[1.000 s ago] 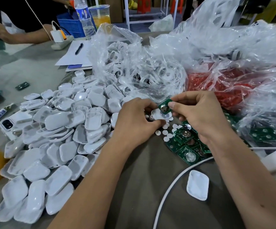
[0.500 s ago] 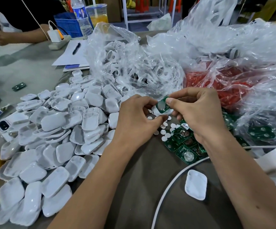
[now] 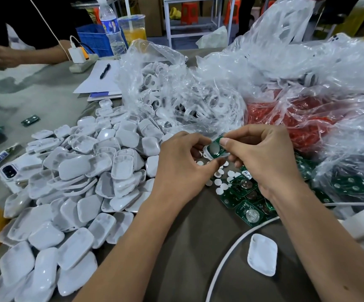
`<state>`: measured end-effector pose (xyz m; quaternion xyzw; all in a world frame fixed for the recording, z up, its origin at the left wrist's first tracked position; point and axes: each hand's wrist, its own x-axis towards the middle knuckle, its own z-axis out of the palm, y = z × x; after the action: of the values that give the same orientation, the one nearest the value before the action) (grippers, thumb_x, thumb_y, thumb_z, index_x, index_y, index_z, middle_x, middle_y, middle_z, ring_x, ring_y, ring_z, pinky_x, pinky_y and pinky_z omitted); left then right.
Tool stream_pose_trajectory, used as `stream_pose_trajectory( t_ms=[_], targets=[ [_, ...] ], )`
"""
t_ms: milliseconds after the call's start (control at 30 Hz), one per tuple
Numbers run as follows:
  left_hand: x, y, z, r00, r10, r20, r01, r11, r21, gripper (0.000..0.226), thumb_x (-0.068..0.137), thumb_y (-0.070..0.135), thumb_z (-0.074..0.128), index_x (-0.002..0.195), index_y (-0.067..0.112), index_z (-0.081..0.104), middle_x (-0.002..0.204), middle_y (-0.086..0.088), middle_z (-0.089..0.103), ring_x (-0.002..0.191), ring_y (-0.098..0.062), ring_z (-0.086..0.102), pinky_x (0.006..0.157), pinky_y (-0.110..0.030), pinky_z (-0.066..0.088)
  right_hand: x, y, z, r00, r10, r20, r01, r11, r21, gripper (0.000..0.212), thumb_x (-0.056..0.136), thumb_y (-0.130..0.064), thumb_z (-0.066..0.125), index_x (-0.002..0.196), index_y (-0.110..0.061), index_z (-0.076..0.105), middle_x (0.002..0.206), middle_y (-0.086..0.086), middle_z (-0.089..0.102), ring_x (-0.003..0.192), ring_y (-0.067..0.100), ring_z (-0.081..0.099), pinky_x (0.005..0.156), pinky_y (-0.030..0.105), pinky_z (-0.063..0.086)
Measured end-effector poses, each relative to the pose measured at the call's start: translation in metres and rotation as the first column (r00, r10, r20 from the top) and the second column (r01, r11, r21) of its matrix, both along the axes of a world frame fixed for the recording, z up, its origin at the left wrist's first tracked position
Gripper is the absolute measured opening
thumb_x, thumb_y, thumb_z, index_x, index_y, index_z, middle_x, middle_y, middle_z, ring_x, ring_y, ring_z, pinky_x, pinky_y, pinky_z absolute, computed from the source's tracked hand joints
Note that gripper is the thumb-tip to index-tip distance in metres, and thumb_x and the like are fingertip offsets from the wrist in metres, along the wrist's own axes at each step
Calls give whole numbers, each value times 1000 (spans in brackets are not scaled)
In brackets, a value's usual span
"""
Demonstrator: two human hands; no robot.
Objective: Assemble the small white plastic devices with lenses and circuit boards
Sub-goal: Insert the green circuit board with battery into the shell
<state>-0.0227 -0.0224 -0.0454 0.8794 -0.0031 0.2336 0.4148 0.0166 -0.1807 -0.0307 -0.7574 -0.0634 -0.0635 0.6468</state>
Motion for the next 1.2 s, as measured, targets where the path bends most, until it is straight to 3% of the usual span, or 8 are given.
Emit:
stream_pose_trajectory(
  t_ms=[267, 400, 567, 833, 933, 1100, 1200],
  targets=[
    [1, 0, 2, 1000, 7, 23, -6, 1000, -21, 36, 67, 41, 93, 97, 26, 79, 82, 13, 65, 74, -1, 62, 65, -12, 48, -3, 1, 1, 994, -13, 112, 33, 984, -178, 10, 80, -22, 87, 79, -27, 78, 71, -10, 76, 65, 9, 75, 64, 38, 65],
    [0, -1, 3, 1000, 4, 29, -3, 999, -34, 34, 67, 38, 93, 95, 26, 80, 81, 13, 66, 73, -2, 63, 65, -14, 50, -5, 4, 3, 990, -29, 141, 63, 968, -243, 21, 72, -35, 95, 77, -27, 76, 66, -12, 73, 60, 6, 71, 56, 27, 59],
    [0, 1, 5, 999, 1, 50, 1, 999, -46, 36, 66, 37, 94, 97, 24, 81, 82, 12, 67, 74, -1, 64, 65, -10, 48, -3, 4, 2, 985, -41, 169, 90, 953, -291, 21, 72, -35, 95, 77, -27, 76, 65, -12, 70, 56, 3, 64, 52, 15, 48],
    [-1, 2, 7, 996, -30, 83, 36, 997, -71, 37, 66, 33, 95, 98, 22, 81, 85, 11, 68, 76, -3, 65, 66, -9, 46, 1, 1, -1, 998, -36, 49, 45, 980, -195, 25, 72, -36, 95, 87, -29, 76, 79, -6, 75, 72, 12, 74, 63, 33, 59],
    [-2, 2, 8, 995, -48, 88, 57, 994, -96, 36, 66, 30, 95, 99, 23, 80, 88, 11, 68, 76, -6, 67, 67, -12, 50, 1, -1, -1, 996, 74, -52, -78, 994, -81, 13, 80, -29, 90, 87, -27, 79, 76, -2, 77, 61, 9, 70, 52, 25, 52],
    [-2, 0, 8, 992, -128, 0, 120, 928, -352, 36, 68, 17, 95, 99, 24, 78, 82, 12, 70, 64, -5, 67, 63, -21, 54, 1, -2, 1, 994, 98, -44, -99, 995, -23, 8, 82, -22, 88, 84, -24, 80, 71, 2, 75, 54, 10, 65, 51, 22, 49],
    [-3, -2, 6, 987, -156, -41, 113, 851, -512, 34, 74, 11, 90, 102, 26, 78, 84, 8, 74, 70, -12, 70, 69, -28, 58, 0, -1, 2, 996, 78, -43, -78, 997, -2, 10, 82, -21, 88, 85, -25, 80, 73, 2, 76, 57, 10, 69, 52, 19, 52]
  ],
)
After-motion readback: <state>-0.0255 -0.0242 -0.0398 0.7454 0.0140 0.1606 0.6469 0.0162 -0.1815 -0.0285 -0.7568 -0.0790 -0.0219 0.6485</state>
